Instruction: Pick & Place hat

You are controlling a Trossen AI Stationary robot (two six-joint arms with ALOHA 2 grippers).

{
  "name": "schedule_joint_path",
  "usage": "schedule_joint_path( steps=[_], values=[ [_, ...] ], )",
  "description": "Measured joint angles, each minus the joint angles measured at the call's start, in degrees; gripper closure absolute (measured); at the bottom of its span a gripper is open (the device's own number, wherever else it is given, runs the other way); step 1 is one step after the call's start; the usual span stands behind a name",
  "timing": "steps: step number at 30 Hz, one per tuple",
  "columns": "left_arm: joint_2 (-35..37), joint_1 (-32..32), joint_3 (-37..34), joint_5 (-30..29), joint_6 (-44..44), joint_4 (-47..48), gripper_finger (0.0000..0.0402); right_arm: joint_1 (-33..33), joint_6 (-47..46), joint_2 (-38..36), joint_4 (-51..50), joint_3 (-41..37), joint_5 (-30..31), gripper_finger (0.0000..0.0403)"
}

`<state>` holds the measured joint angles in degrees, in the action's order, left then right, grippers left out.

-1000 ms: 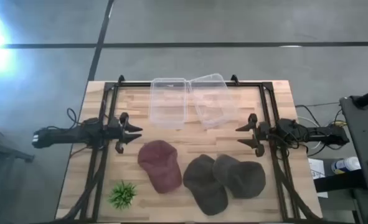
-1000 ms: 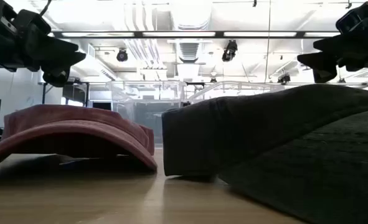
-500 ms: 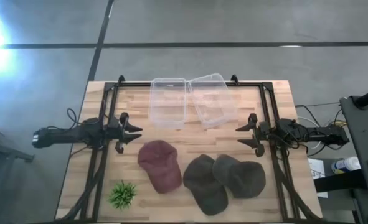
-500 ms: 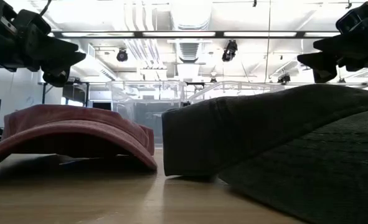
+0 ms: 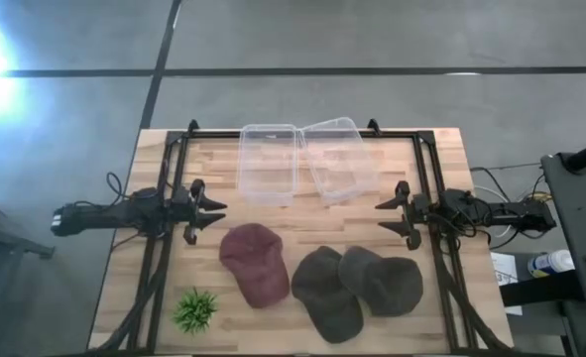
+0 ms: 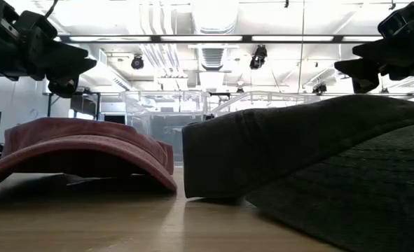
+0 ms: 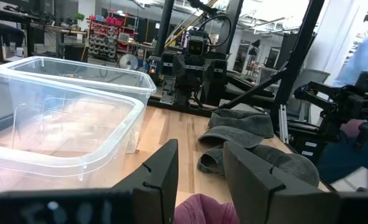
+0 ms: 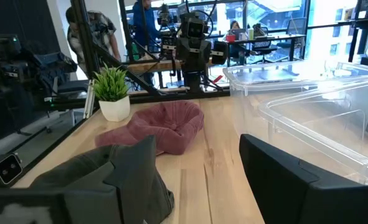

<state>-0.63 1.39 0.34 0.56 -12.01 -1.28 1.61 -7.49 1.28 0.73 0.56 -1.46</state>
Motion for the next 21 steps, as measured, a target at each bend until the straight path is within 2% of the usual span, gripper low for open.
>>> schedule_joint_path(
  steps=[16, 17, 21],
  values=[
    [-0.01, 0.00, 0.00, 0.00, 0.00, 0.00, 0.0280, 0.00, 0.14, 0.00, 0.02, 0.00, 0.00, 0.0174],
    [0.01, 0.02, 0.00, 0.00, 0.00, 0.00, 0.0280, 0.00, -0.99, 0.00, 0.05, 0.00, -0.02, 0.0174],
    [0.00, 0.02, 0.00, 0.00, 0.00, 0.00, 0.0280, 0.00, -15.21, -0.01, 0.20, 0.00, 0.09, 0.0174]
  ],
)
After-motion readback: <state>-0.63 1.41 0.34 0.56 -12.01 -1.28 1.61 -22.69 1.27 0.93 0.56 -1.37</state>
